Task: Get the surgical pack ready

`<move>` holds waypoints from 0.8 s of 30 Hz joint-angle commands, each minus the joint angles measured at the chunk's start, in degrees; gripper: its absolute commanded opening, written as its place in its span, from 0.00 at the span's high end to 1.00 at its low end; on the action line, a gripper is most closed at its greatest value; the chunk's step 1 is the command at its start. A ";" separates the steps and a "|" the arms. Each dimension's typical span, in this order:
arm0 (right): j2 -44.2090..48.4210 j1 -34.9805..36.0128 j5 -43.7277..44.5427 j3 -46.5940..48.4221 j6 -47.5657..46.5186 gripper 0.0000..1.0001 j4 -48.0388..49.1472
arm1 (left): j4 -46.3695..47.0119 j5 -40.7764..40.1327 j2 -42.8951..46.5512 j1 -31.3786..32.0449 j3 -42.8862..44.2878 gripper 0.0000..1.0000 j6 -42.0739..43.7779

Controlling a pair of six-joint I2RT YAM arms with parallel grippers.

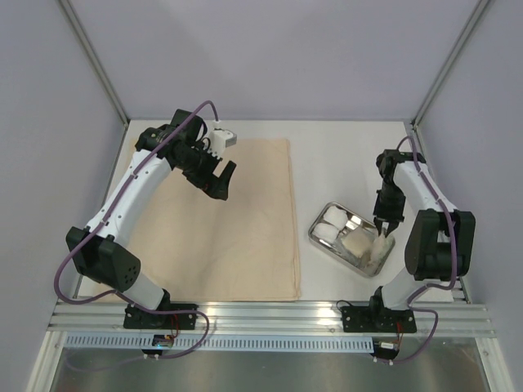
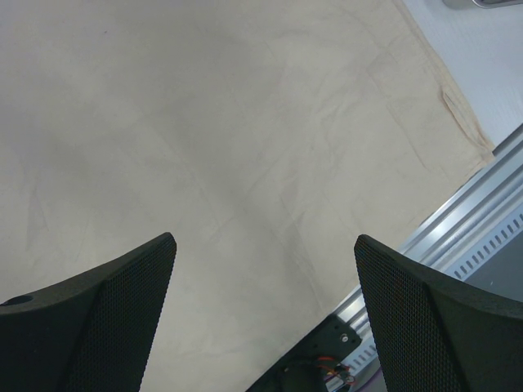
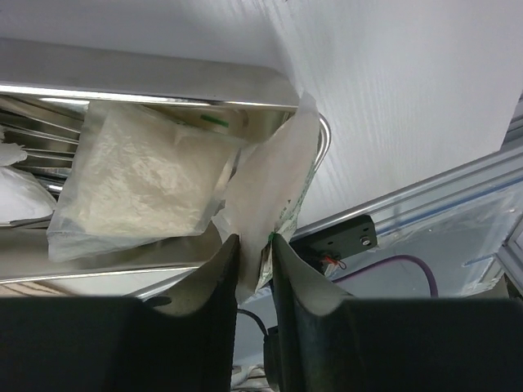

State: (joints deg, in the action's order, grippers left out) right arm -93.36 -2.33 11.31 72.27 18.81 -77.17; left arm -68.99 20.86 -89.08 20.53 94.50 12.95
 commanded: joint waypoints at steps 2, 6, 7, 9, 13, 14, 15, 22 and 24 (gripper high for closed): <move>-1.38 0.92 -5.85 1.03 -1.31 0.65 -2.92 | -0.09 0.50 1.36 -0.14 1.48 0.00 0.85; -1.56 1.97 -10.34 1.64 -2.02 0.57 -0.01 | -0.18 0.23 1.36 -0.14 1.65 0.00 0.67; -1.56 1.98 -13.39 1.99 -2.11 0.56 0.52 | -0.18 0.14 1.36 -0.14 1.65 0.00 0.67; -1.30 1.98 -14.99 2.35 -2.20 0.55 1.84 | -0.27 -0.12 1.45 -0.14 1.65 0.00 0.76; 0.54 1.98 -19.91 1.82 -2.02 0.47 5.18 | -0.36 -0.56 1.71 -0.14 1.83 0.00 0.76; 0.81 1.98 -20.01 1.82 -1.93 0.45 5.62 | -0.53 -0.56 1.80 -0.14 1.74 0.00 0.67; 1.25 1.98 -19.84 2.00 -1.67 0.45 5.62 | -0.62 -0.47 1.80 -0.14 1.83 0.00 0.67; 15.02 1.19 -12.54 0.25 3.60 0.68 7.90 | -1.06 -0.91 2.77 -0.14 2.09 0.00 0.76; 17.85 0.05 -11.58 -3.95 5.00 0.87 10.01 | -0.97 -0.82 2.77 -0.14 2.18 0.00 0.76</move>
State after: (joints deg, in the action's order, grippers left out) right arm -81.28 -0.95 -2.92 71.70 20.05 -70.43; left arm -69.30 19.92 -88.88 20.53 94.56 12.95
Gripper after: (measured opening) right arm 0.185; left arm 0.997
